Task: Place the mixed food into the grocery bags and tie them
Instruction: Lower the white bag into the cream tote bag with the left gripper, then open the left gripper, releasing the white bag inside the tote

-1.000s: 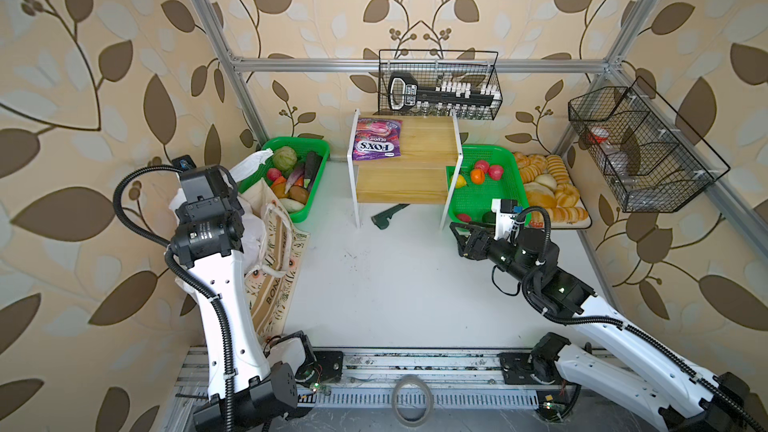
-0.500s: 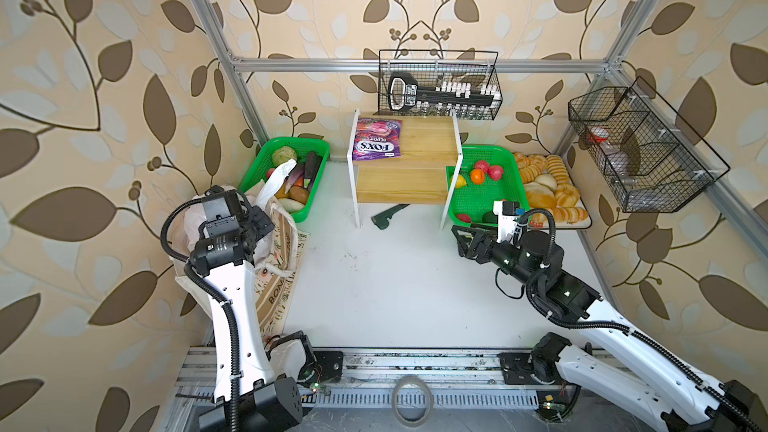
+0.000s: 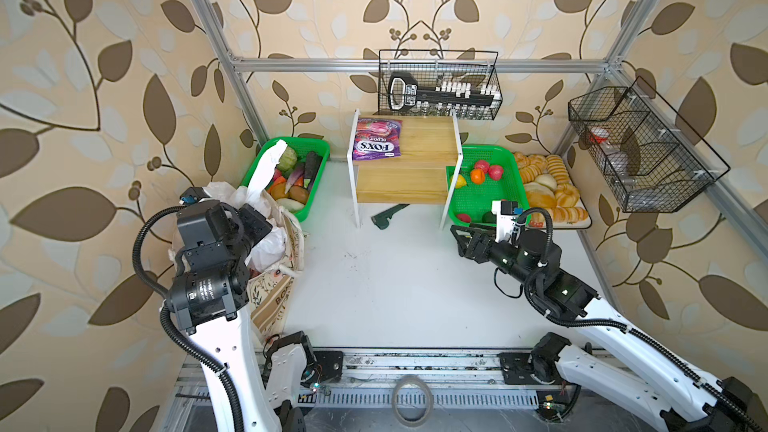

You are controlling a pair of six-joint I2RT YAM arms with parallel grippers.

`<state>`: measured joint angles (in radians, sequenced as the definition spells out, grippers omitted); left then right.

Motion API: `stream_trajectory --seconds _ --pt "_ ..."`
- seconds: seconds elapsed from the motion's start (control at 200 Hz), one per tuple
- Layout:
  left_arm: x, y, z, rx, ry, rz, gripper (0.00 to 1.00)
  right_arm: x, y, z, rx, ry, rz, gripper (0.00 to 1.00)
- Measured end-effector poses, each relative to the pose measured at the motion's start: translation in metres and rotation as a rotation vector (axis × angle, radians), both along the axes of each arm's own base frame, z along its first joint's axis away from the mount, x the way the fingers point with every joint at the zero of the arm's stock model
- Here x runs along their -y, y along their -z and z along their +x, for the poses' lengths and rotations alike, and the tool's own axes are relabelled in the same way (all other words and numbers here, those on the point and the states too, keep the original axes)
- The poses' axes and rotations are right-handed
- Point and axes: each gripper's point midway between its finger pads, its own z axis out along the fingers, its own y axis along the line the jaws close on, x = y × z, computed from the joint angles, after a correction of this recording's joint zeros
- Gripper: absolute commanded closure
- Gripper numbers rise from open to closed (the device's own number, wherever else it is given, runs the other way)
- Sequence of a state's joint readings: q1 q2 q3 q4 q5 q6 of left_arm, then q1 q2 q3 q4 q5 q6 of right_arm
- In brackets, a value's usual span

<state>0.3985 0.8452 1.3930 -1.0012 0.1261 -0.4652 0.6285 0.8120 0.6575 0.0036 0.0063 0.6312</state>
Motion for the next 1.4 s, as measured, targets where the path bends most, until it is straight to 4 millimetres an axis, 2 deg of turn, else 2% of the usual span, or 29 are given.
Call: stream_trajectory --seconds 0.14,0.19,0.27,0.31,0.39,0.415,0.505,0.52,0.625,0.695,0.77,0.895,0.965,1.045,1.175,1.27,1.33,1.4 --pt "-0.001 0.046 0.004 -0.098 -0.025 -0.086 1.0 0.0 0.0 0.0 0.0 0.0 0.0 0.19" --pt "-0.002 0.061 0.005 -0.134 -0.034 -0.112 0.84 0.0 0.0 0.0 0.0 0.0 0.0 0.19" --pt "-0.003 0.069 0.006 -0.16 -0.042 -0.122 0.68 0.0 0.0 0.0 -0.001 0.0 -0.001 0.19" --pt "-0.005 0.067 0.006 -0.155 -0.044 -0.107 0.54 0.0 0.0 0.0 0.0 0.0 -0.001 0.19" --pt "-0.01 0.056 0.003 -0.132 -0.068 -0.075 0.5 0.0 0.0 0.0 0.001 0.0 -0.002 0.19" --pt "-0.012 0.051 0.002 -0.125 -0.071 -0.053 0.43 0.0 0.0 0.0 0.001 0.0 -0.003 0.19" --pt "-0.021 0.028 0.001 -0.092 -0.097 0.019 0.4 0.0 0.0 0.0 0.002 0.0 -0.003 0.19" --pt "-0.023 0.024 0.001 -0.086 -0.105 0.029 0.35 0.0 0.001 0.0 0.001 0.0 -0.004 0.19" --pt "-0.04 -0.002 0.004 -0.054 -0.156 0.127 0.24 0.0 0.001 0.0 0.0 0.0 -0.004 0.19" --pt "-0.051 -0.008 0.008 -0.056 -0.187 0.181 0.22 0.0 0.001 0.0 0.0 -0.001 -0.005 0.19" --pt "-0.063 -0.006 0.018 -0.088 -0.209 0.219 0.19 0.0 0.001 0.0 0.0 -0.001 -0.006 0.19" --pt "-0.084 0.018 0.04 -0.189 -0.23 0.228 0.2 0.0 0.001 0.0 0.001 -0.001 -0.009 0.19" --pt "-0.095 0.04 0.051 -0.247 -0.237 0.212 0.24 0.001 0.001 -0.001 0.001 0.001 -0.009 0.19" --pt "-0.102 0.071 0.052 -0.302 -0.251 0.18 0.26 0.004 -0.001 -0.001 0.007 0.005 -0.005 0.19" --pt "-0.095 0.124 0.041 -0.372 -0.244 0.082 0.29 0.007 -0.004 -0.001 0.014 0.015 0.0 0.19" --pt "-0.083 0.153 0.034 -0.396 -0.224 0.014 0.29 0.007 -0.003 0.0 0.01 0.016 -0.002 0.19" --pt "-0.077 0.164 0.031 -0.408 -0.215 -0.014 0.28 0.006 -0.001 0.001 0.004 0.014 -0.006 0.19" --pt "-0.076 0.163 0.03 -0.402 -0.215 -0.018 0.26 0.005 0.002 0.002 -0.004 0.013 -0.011 0.19"
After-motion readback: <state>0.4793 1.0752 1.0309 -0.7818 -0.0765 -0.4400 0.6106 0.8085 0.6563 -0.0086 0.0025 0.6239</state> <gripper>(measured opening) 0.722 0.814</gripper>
